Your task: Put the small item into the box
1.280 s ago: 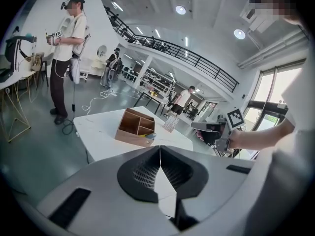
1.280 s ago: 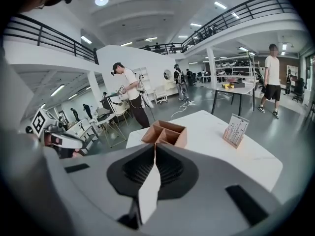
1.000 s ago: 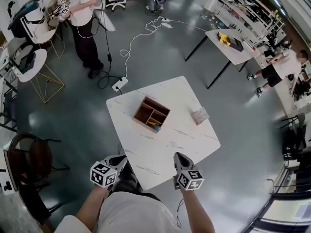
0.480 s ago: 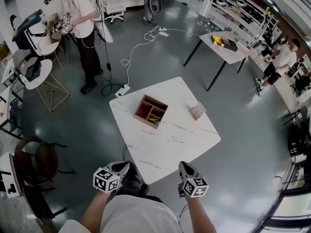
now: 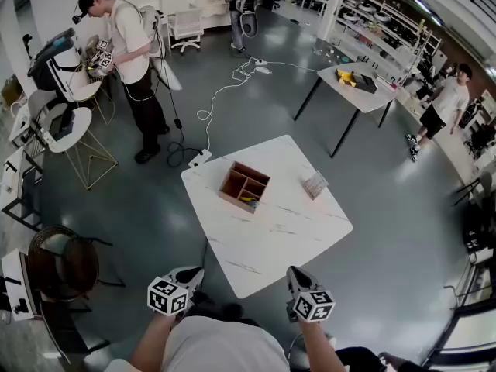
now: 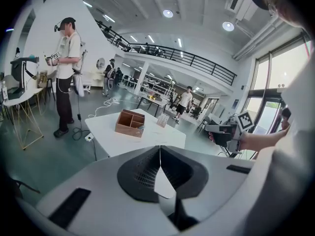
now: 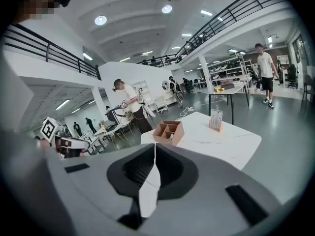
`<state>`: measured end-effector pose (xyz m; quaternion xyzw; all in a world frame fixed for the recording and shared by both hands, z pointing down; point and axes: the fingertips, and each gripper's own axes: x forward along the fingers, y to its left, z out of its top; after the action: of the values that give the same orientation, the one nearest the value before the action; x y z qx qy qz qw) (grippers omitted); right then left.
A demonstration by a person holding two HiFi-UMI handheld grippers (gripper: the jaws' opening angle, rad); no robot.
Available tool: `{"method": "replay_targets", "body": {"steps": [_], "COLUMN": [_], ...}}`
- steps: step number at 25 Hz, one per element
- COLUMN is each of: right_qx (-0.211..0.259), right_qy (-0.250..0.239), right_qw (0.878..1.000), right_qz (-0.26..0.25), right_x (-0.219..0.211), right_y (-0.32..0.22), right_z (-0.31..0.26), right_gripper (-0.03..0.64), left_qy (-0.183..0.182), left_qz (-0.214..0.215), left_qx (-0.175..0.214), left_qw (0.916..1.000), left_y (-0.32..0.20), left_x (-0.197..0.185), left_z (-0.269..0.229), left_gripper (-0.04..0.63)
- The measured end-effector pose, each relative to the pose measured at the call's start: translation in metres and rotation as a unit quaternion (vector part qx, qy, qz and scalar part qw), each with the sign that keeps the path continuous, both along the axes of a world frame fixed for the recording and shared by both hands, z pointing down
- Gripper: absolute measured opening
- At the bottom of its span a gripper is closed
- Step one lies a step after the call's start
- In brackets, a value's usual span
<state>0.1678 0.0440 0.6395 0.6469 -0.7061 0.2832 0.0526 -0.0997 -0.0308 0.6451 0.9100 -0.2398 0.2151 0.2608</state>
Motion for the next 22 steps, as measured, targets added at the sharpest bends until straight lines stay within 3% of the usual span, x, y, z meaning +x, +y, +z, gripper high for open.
{"method": "replay_targets", "body": {"steps": [12,22], "right_qx": [0.038,0.045], "right_qy": [0.024,0.035], "right_qw": [0.999,0.998], "right_qz": [0.026,0.024], "right_x": [-0.033,-0.05], "right_y": [-0.013,-0.004], "right_z": [-0.045,-0.047], "right_gripper": [0.029,0.028], "left_qy": [0.016,0.014], "left_qz": [0.024,0.032], "left_qx": [0.028,0.025], "left_qw": [0.9992,0.9991], "left_y": [-0.038,-0.036], "left_x": [-0.031,-0.049], "left_z": [-0.034,-0.028], "left_gripper": [0.014,0.014]}}
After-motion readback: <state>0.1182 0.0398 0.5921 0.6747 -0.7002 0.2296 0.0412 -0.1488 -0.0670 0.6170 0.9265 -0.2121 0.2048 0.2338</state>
